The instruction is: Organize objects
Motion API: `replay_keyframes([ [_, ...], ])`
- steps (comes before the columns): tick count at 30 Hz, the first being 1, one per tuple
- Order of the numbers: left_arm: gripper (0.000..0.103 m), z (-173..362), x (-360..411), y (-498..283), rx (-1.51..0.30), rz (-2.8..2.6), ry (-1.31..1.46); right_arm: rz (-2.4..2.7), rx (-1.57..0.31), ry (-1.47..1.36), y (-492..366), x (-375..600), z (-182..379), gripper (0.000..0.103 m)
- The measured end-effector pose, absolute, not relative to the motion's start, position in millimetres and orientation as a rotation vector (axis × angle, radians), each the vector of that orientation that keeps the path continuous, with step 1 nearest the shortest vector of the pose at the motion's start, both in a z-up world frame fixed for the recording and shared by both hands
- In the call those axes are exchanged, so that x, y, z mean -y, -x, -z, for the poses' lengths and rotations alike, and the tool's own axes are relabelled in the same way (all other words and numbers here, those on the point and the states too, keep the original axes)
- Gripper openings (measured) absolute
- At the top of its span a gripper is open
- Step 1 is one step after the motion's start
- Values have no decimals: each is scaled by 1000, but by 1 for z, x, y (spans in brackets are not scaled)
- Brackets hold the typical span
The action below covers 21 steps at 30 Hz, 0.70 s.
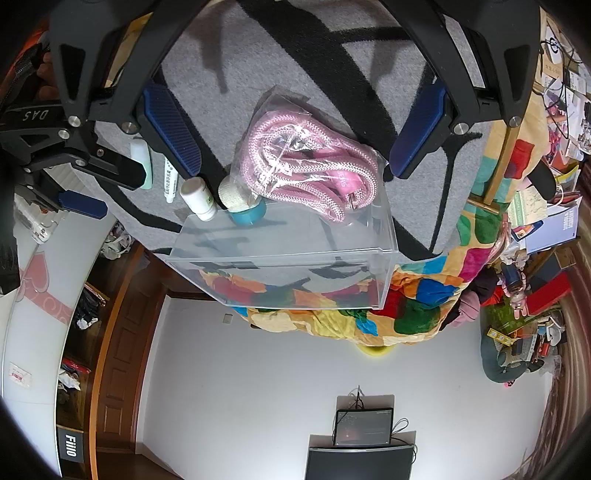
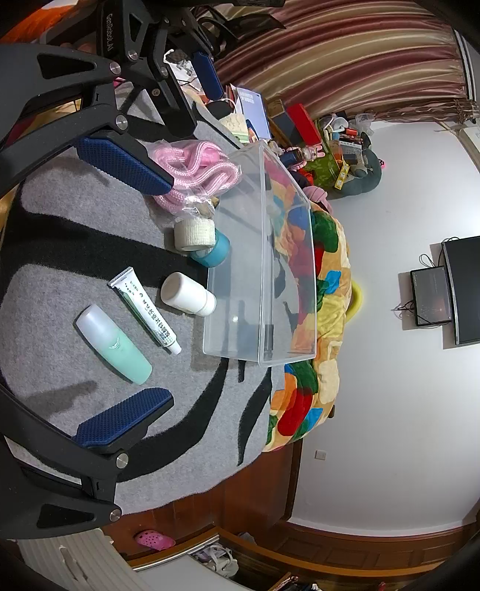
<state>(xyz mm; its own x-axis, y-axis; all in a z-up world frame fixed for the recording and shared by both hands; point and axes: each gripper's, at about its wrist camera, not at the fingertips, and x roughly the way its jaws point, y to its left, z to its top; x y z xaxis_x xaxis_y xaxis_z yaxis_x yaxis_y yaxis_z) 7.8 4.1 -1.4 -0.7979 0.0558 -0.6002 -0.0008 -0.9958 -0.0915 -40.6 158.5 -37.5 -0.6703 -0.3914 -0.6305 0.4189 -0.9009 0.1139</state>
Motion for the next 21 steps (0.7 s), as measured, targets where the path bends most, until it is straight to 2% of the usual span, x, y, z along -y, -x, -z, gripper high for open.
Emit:
replay_keyframes([
  [21, 103, 1, -7, -8, 141, -2936, 995, 2516, -47, -938, 35, -155, 37, 103],
])
